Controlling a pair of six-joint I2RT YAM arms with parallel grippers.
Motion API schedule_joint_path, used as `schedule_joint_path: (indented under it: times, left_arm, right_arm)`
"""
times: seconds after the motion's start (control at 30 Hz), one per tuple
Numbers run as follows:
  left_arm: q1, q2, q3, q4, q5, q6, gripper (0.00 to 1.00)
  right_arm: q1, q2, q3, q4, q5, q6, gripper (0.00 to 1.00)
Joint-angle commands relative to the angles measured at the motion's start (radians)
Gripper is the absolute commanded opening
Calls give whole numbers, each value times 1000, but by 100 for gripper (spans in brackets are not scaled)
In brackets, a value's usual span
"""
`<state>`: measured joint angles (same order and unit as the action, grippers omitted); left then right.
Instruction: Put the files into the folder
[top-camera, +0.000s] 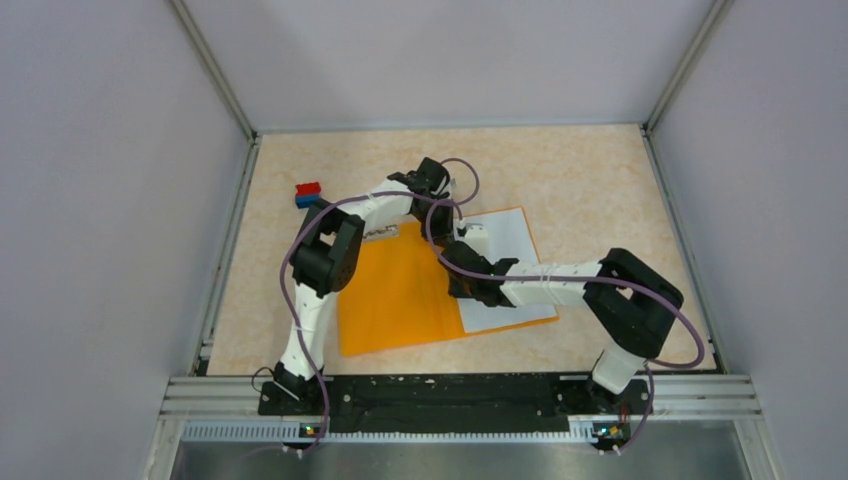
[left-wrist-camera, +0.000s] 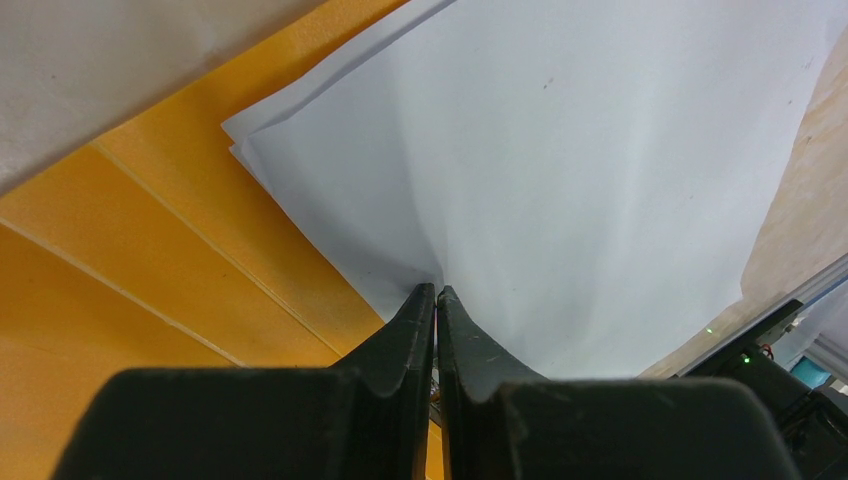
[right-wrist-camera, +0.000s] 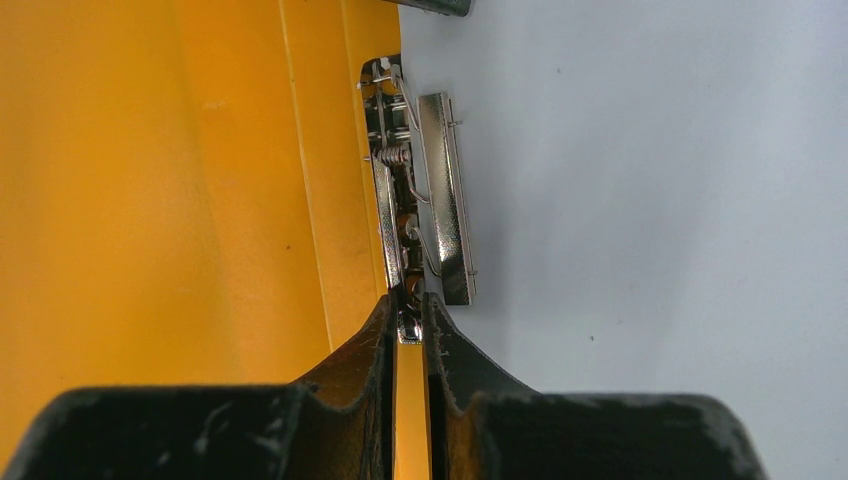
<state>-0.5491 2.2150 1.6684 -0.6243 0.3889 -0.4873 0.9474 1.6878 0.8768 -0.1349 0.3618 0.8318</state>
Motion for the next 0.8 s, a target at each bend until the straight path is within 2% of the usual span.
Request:
schedule_joint_path:
  times: [0.0, 0.13, 0.33, 0.53, 0.77]
  left_arm:
    - [6, 51, -16, -19, -85, 30, 11]
    - [5, 52, -19, -15, -79, 26, 11]
    - [6, 48, -19, -14, -81, 24, 11]
    - [5, 43, -16, -16, -83, 24, 11]
    - [5, 37, -10, -22, -85, 27, 11]
  right_arm:
    - [9, 106, -71, -216, 36, -14, 0]
    - [16, 114, -46, -216, 23, -16, 0]
    - [15, 39, -10, -198, -28, -42, 0]
    - [15, -5, 26, -138, -135, -54, 6]
    - [15, -13, 47, -136, -150, -58, 14]
